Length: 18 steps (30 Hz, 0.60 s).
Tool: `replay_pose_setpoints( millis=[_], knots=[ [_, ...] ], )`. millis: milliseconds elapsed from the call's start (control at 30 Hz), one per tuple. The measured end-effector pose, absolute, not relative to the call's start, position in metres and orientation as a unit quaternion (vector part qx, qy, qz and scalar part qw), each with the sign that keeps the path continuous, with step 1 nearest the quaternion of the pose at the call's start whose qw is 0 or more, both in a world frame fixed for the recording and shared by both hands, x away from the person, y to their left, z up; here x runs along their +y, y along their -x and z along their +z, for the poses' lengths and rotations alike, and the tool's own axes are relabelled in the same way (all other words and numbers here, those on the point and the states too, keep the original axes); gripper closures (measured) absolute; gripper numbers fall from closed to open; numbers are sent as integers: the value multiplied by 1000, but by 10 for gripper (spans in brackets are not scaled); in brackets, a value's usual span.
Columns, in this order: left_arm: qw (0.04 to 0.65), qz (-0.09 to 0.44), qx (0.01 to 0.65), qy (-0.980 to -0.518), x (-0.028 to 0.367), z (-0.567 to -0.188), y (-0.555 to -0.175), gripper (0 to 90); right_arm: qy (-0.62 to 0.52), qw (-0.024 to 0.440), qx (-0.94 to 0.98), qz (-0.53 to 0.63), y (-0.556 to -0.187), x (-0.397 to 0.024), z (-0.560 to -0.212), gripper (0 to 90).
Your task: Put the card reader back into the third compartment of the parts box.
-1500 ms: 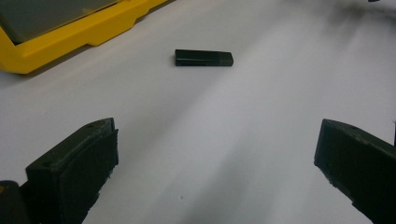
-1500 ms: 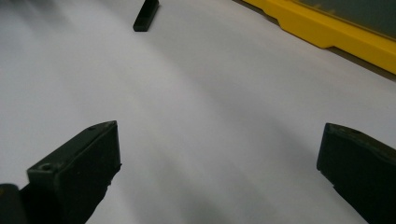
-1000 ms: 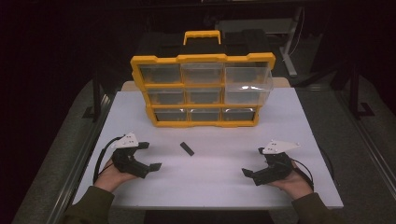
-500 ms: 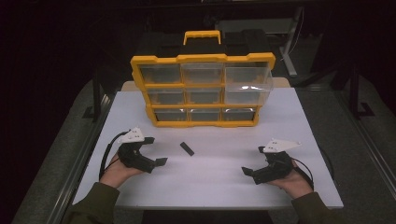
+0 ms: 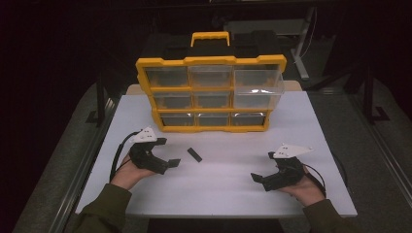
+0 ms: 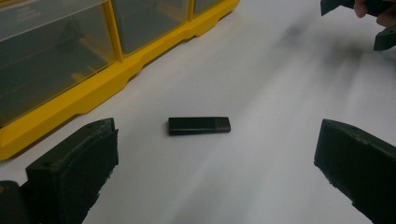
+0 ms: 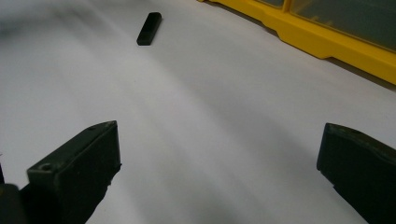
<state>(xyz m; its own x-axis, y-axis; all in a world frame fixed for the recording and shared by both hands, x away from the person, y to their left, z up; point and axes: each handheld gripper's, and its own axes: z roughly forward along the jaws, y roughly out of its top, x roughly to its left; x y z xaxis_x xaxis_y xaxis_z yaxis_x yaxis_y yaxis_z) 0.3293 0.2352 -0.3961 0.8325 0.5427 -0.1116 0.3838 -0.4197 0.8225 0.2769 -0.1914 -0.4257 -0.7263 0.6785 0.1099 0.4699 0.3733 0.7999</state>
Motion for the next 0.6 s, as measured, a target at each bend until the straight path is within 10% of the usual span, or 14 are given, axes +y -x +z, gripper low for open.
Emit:
replay_pose_setpoints(
  millis=[600],
  knots=[
    [465, 87, 271, -838, 218, -391, -341, 0, -350, 119, 821, 435, -278, -191, -427, 0]
  ],
)
